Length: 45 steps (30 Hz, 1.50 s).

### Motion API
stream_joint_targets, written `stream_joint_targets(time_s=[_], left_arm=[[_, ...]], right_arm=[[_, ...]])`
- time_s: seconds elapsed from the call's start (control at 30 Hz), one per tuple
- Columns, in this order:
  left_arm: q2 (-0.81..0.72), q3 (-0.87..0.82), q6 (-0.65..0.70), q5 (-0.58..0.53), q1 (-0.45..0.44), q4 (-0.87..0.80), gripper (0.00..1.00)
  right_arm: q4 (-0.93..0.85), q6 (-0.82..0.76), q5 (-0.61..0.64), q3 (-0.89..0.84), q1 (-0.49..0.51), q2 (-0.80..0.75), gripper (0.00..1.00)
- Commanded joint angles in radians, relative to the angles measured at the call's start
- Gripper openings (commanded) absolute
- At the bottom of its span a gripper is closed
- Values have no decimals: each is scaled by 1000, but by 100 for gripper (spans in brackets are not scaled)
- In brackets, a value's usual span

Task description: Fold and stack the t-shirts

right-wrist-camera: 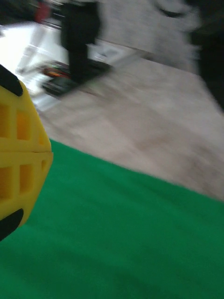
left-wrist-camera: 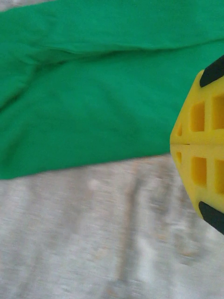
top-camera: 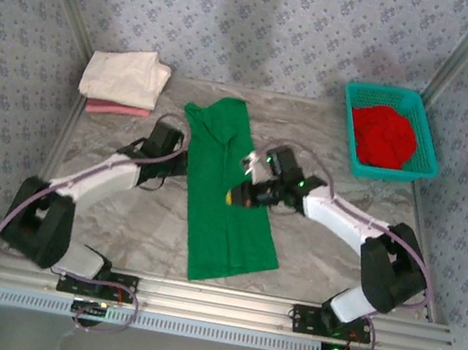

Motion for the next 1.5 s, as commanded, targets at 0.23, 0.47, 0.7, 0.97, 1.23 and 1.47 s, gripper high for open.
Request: stream_joint_targets(time_s=[0.23, 0.47, 0.7, 0.97, 1.23, 1.47], left_arm=[[495, 480, -33, 10, 72, -27, 0], [689, 633, -123, 43, 132, -69, 0], [894, 944, -59, 71, 142, -230, 0], [1099, 1353, 38, 187, 129, -386, 0], [970, 1202, 59, 131, 124, -251, 0], [1212, 1747, 103, 192, 148, -549, 0]], right_arm=[[-255, -34, 403, 774, -117, 656, 0], [-287, 44, 421, 1060, -120, 905, 0], [-154, 173, 456, 884, -126, 871, 0], [48, 410, 600, 559, -139, 718, 0], [-21, 369, 594, 718, -191, 782, 0], [-23, 453, 534, 858, -235, 874, 0]])
